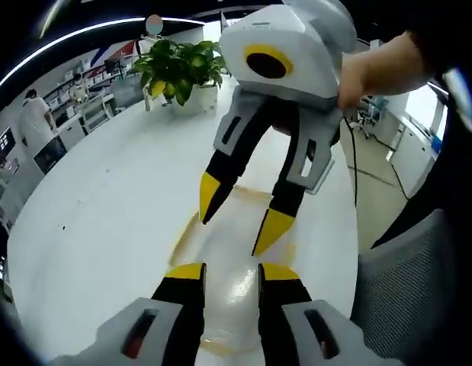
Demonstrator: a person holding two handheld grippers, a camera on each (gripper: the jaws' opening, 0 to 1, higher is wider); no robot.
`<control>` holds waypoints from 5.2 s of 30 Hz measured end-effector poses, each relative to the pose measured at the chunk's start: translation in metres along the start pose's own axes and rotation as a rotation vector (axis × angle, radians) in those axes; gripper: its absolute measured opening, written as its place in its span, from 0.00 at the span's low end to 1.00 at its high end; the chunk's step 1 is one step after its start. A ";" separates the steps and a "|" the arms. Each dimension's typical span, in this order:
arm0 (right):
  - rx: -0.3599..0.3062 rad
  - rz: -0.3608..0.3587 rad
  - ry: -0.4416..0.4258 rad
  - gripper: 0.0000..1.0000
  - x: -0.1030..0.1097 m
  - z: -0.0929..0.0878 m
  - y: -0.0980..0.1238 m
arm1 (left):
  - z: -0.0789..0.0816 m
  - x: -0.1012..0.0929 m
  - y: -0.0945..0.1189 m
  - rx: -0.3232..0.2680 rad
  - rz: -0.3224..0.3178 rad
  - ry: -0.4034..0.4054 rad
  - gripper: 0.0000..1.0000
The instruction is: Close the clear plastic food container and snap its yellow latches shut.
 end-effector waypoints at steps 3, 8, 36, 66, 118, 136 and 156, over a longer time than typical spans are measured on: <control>-0.002 0.001 0.012 0.31 -0.001 0.001 -0.001 | 0.000 -0.003 -0.002 -0.001 -0.012 0.003 0.20; -0.003 0.013 0.022 0.31 -0.002 0.002 -0.002 | 0.001 -0.007 -0.002 -0.010 -0.021 0.013 0.20; 0.063 0.082 0.203 0.34 -0.001 0.016 -0.008 | 0.000 -0.023 -0.009 0.014 -0.053 -0.053 0.35; 0.408 0.295 0.278 0.31 -0.022 0.010 -0.032 | -0.007 -0.022 -0.024 0.128 0.036 -0.243 0.40; 0.546 0.374 0.343 0.30 -0.019 0.013 -0.040 | -0.008 -0.022 -0.025 0.059 0.031 -0.310 0.34; 0.421 0.352 0.307 0.30 -0.018 0.011 -0.032 | -0.002 -0.028 -0.024 0.098 -0.033 -0.210 0.41; 0.276 0.180 0.273 0.49 -0.031 0.011 -0.030 | -0.011 -0.018 -0.015 0.140 -0.001 -0.147 0.78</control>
Point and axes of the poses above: the point that each gripper's makers call its tool centre point, and the gripper's own axes: y roughly backward along the fingers, x roughly to its left, z roughly out of its top, the point moved 3 cm from there along y, roughly backward along the fingers, and after that the axes turned 14 degrees about -z, right-handed, at the moved point
